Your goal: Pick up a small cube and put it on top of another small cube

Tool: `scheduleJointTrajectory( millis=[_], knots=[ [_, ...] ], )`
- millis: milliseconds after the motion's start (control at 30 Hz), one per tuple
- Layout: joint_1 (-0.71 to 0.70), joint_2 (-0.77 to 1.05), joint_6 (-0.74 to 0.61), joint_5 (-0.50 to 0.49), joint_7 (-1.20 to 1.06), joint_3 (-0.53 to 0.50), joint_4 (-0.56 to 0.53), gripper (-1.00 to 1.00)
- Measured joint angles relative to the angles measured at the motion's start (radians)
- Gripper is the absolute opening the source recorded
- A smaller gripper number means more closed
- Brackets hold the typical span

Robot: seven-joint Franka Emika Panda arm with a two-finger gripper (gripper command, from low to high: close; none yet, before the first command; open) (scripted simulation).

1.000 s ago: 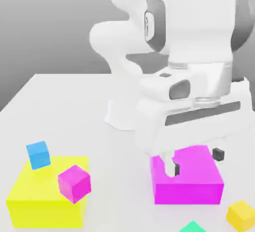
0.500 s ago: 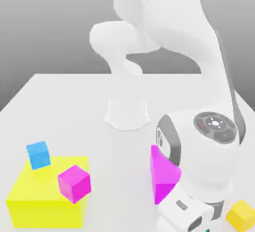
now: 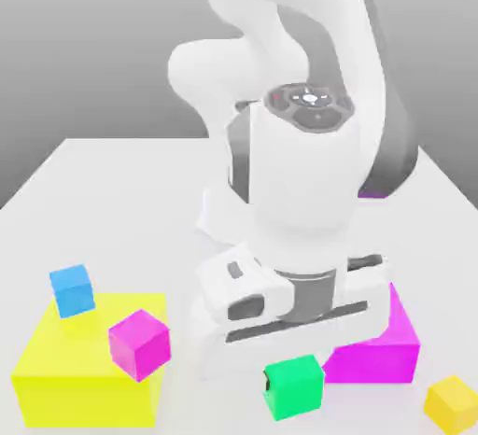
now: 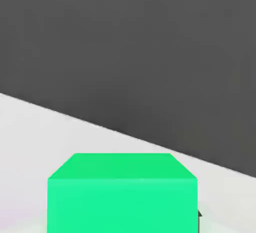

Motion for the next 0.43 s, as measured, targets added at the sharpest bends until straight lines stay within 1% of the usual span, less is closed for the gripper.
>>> scheduleJointTrajectory(
  millis=[167,233,300,333,433],
  knots=[
    [-0.149,-0.181,-0.101,-0.014,0.195,-0.070,-0.079,-1.00],
    [-0.159,-0.184,-0.077,-0.009,0.228,-0.074,-0.106,-1.00],
    [-0.150,-0.136,-0.006,0.003,0.228,-0.084,-0.130,-1.00],
    [-0.152,-0.111,0.028,0.010,0.225,-0.082,-0.139,1.00],
    [-0.150,-0.111,0.028,0.010,0.225,-0.082,-0.139,1.00]
  ],
)
